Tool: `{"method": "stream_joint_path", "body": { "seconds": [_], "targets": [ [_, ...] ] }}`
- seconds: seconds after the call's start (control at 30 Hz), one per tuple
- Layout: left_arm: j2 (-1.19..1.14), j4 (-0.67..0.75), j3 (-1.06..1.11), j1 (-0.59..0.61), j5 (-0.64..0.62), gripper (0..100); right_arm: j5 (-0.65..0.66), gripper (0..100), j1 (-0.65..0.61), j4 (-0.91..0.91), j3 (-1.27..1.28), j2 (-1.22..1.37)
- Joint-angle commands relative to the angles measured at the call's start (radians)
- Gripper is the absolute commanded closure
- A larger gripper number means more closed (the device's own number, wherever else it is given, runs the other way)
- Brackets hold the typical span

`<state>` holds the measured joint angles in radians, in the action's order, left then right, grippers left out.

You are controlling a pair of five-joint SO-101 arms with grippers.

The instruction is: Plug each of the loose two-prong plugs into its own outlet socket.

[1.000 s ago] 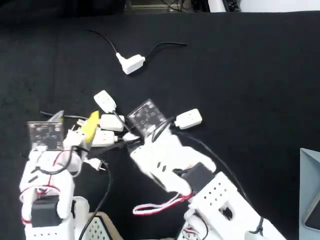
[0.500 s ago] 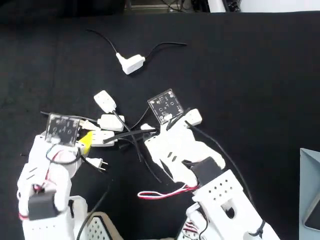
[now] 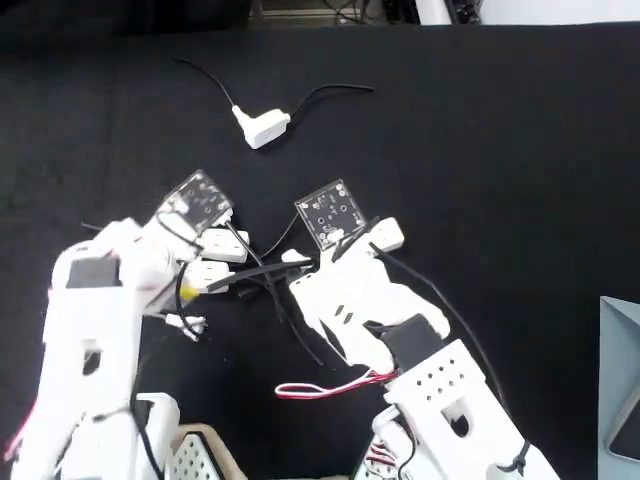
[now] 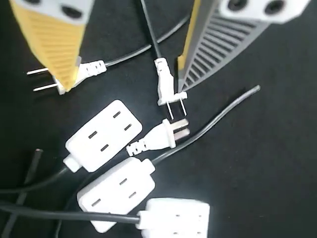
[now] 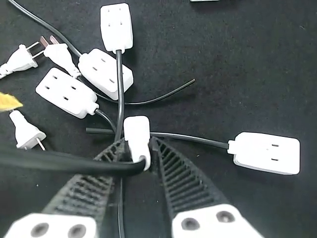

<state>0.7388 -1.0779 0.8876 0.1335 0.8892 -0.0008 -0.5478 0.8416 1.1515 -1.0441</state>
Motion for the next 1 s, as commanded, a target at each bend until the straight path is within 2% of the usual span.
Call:
{"method": "stream_joint_path", "body": {
  "seconds": [0.0, 0.17, 0.33, 0.47, 0.57, 0.8, 0.97],
  "targets": [
    [-0.221, 0.009, -0.165, -0.013, 0.100, 69, -0.002, 98.7, 0.011, 0.002, -0.005, -0.013],
    [-0.404, 0.018, -0.254, -0.021, 0.161, 69, -0.002, 98.7, 0.011, 0.002, -0.005, -0.013],
    [-0.525, 0.091, -0.292, -0.051, 0.160, 69, -0.002, 98.7, 0.008, 0.002, 0.004, -0.013],
    [-0.588, 0.161, -0.283, -0.064, 0.157, 69, -0.002, 98.7, 0.008, 0.002, 0.004, -0.013],
    [-0.624, 0.196, -0.285, -0.070, 0.107, 69, -0.002, 98.7, 0.008, 0.002, 0.004, -0.013],
    [-0.643, 0.198, -0.229, -0.074, 0.080, 70, -0.002, 98.7, 0.009, 0.003, 0.005, -0.016],
    [-0.634, 0.192, -0.196, -0.117, 0.041, 88, -0.002, 98.7, 0.009, 0.038, -0.004, -0.019]
  ]
}}
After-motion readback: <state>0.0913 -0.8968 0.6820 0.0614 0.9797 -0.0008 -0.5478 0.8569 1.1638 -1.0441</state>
